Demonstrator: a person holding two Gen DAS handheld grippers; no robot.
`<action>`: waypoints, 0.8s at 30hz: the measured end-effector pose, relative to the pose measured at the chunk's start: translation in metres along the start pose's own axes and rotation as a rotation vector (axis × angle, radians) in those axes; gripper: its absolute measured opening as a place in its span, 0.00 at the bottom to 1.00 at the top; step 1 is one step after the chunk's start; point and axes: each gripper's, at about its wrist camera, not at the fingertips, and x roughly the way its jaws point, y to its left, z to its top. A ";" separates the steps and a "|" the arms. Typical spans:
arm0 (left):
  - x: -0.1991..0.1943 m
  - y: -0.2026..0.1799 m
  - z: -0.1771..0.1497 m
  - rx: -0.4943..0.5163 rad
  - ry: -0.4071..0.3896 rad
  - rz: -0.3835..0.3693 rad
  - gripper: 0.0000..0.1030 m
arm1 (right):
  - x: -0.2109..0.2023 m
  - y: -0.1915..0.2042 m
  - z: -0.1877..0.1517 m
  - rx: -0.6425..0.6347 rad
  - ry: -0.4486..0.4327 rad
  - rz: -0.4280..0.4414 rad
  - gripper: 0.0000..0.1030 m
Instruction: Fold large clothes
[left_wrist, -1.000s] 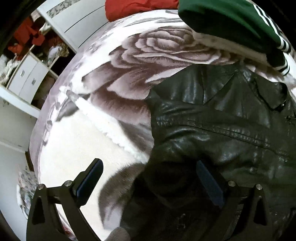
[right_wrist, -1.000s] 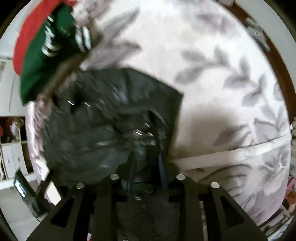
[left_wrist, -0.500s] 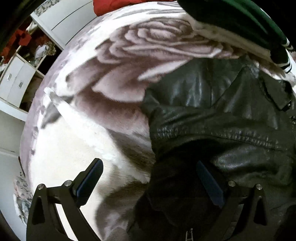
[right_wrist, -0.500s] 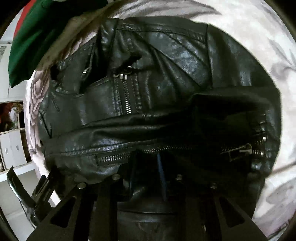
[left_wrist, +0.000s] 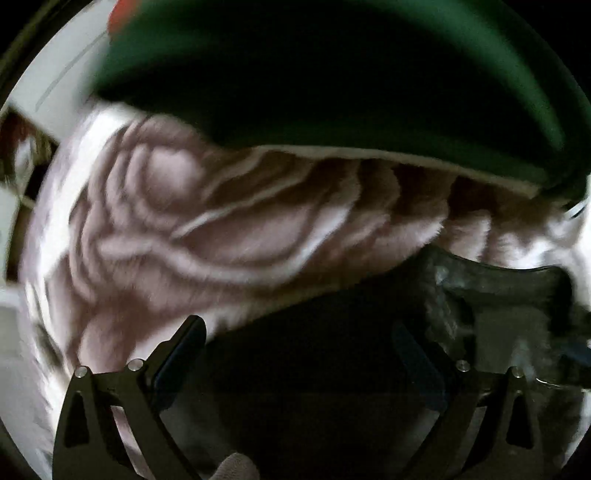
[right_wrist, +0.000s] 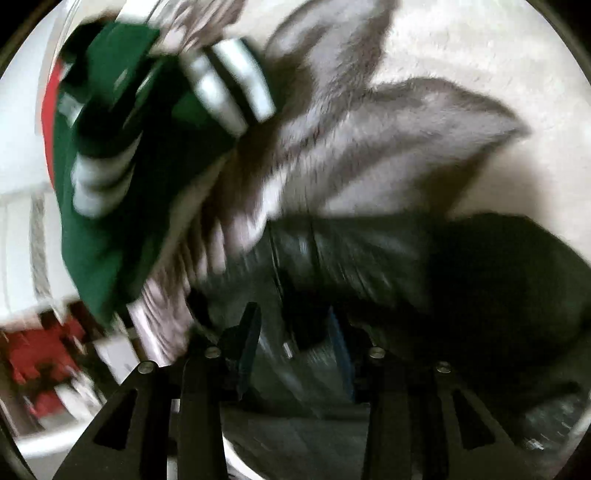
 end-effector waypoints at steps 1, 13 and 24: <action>0.005 -0.006 0.002 0.022 -0.001 0.020 1.00 | 0.004 -0.003 0.002 0.019 -0.012 -0.021 0.30; -0.003 -0.007 -0.002 0.063 -0.063 0.050 1.00 | 0.006 0.007 0.011 -0.082 0.027 -0.074 0.04; -0.110 0.005 -0.110 -0.025 -0.156 -0.005 1.00 | -0.160 -0.080 -0.092 -0.052 0.032 -0.171 0.46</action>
